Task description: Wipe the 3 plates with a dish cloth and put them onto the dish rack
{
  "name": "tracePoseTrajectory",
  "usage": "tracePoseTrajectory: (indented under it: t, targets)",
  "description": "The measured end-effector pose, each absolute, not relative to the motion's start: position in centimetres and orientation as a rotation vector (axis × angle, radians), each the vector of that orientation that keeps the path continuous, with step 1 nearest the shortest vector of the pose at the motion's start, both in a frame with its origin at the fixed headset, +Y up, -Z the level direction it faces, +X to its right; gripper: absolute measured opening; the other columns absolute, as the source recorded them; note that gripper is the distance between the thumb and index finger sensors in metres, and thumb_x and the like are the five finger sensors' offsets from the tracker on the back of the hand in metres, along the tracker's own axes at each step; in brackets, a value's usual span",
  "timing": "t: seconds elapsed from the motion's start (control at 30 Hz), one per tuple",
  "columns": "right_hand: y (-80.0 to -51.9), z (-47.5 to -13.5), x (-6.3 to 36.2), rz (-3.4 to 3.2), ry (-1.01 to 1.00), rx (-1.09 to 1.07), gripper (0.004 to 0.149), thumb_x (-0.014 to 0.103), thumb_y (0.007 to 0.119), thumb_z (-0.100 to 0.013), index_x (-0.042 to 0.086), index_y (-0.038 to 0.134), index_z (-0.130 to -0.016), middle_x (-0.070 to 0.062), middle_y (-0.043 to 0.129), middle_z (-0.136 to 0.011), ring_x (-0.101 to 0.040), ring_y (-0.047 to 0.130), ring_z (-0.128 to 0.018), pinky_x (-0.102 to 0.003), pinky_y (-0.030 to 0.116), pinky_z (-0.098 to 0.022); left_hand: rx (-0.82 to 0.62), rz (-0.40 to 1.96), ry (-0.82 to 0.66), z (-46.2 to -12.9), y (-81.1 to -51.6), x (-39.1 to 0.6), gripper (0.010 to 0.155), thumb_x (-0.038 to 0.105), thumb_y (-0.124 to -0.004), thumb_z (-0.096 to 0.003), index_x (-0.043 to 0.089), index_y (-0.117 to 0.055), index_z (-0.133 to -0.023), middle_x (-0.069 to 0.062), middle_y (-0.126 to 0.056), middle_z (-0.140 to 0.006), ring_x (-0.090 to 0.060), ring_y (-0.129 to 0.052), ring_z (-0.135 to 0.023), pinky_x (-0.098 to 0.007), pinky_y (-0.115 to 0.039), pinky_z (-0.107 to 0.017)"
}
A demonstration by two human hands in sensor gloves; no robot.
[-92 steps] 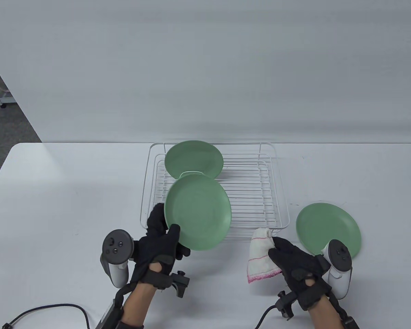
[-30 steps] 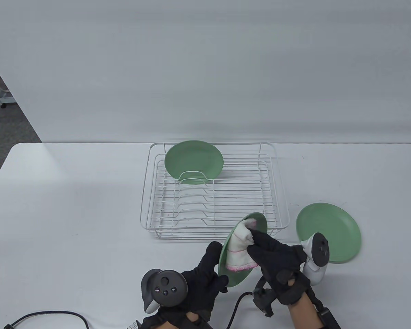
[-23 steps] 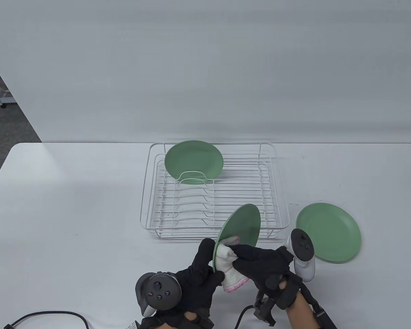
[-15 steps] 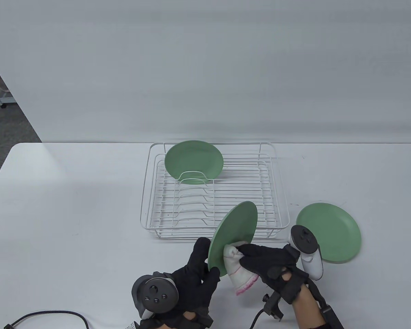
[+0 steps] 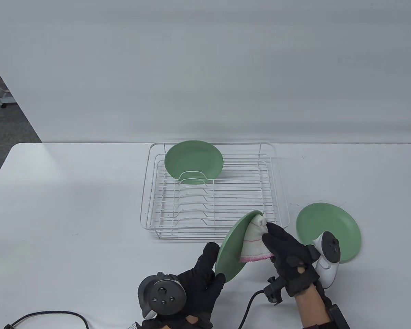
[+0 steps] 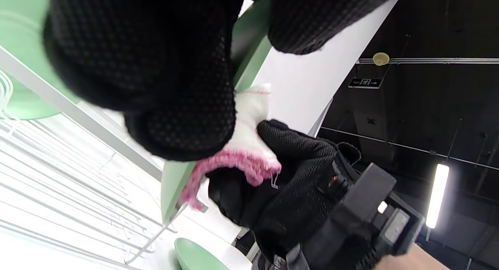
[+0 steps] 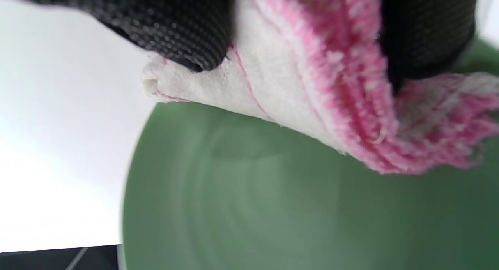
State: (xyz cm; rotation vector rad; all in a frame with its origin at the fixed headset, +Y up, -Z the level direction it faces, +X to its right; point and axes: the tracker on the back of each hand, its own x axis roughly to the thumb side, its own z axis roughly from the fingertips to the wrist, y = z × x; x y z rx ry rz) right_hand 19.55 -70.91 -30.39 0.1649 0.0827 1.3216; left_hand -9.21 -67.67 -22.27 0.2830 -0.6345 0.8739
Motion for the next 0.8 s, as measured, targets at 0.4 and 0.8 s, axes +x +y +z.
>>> tracePoseTrajectory:
  t: [0.4,0.8]
  targets:
    - [-68.4,-29.2,16.2,1.229,0.087,0.475,0.052,0.035,0.085,-0.039,0.017,0.083,-0.088,-0.017,0.092,-0.081,-0.045,0.094,-0.059,-0.059,0.082,-0.041,0.254,0.842,-0.650,-22.3,-67.9,-8.7,0.081,0.034,-0.078,-0.0455,0.018,-0.029,-0.107,-0.016,-0.062,-0.103,-0.030,-0.113,-0.043,-0.043,-0.099,-0.031]
    - [-69.4,-29.0,13.7,1.408,0.456,0.486,0.047,0.034,0.085,-0.040,0.015,0.087,-0.083,-0.018,0.096,-0.073,-0.046,0.096,-0.050,-0.058,0.083,-0.036,0.297,0.928,-0.595,-22.5,-67.7,-9.7,0.081,0.032,-0.078,-0.0456,0.017,-0.027,-0.107,-0.018,-0.060,-0.103,-0.032,-0.112,-0.046,-0.045,-0.098,-0.033]
